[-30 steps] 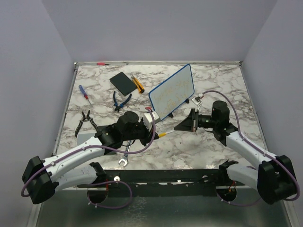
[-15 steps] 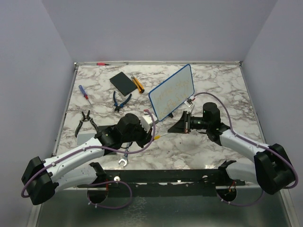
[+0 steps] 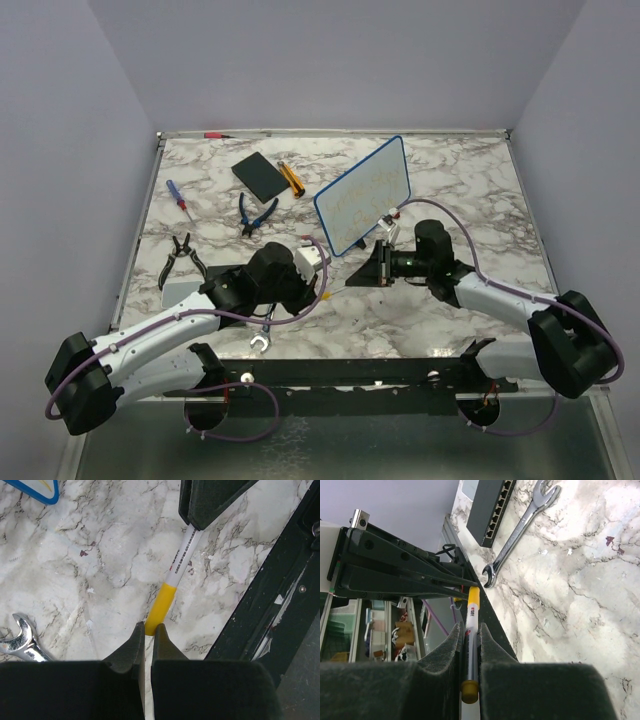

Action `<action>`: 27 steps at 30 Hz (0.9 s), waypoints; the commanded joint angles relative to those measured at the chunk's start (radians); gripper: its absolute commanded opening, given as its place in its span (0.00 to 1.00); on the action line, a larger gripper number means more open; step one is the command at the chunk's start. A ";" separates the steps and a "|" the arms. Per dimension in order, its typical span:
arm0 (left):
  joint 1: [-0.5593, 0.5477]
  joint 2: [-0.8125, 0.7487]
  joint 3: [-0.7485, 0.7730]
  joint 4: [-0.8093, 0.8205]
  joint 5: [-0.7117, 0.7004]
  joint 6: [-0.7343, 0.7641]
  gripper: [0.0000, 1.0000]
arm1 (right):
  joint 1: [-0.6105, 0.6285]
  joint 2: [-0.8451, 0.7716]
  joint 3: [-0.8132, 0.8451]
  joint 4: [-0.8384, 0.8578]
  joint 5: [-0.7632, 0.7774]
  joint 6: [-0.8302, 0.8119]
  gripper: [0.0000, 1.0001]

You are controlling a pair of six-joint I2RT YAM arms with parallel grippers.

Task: Write a sentence on the whiteboard
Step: Close the whiteboard marker at the center of the board, then place the whiteboard marker at the center of the board.

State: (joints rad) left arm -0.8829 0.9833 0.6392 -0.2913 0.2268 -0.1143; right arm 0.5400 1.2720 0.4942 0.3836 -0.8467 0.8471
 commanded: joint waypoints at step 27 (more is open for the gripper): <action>0.193 -0.055 0.099 0.239 -0.391 -0.060 0.82 | -0.081 -0.208 0.007 -0.520 0.302 -0.207 0.07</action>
State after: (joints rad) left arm -0.7765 0.9115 0.7101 -0.0463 -0.1116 -0.1291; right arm 0.4580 1.0824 0.5770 -0.1371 -0.5690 0.6746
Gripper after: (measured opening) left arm 0.818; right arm 0.104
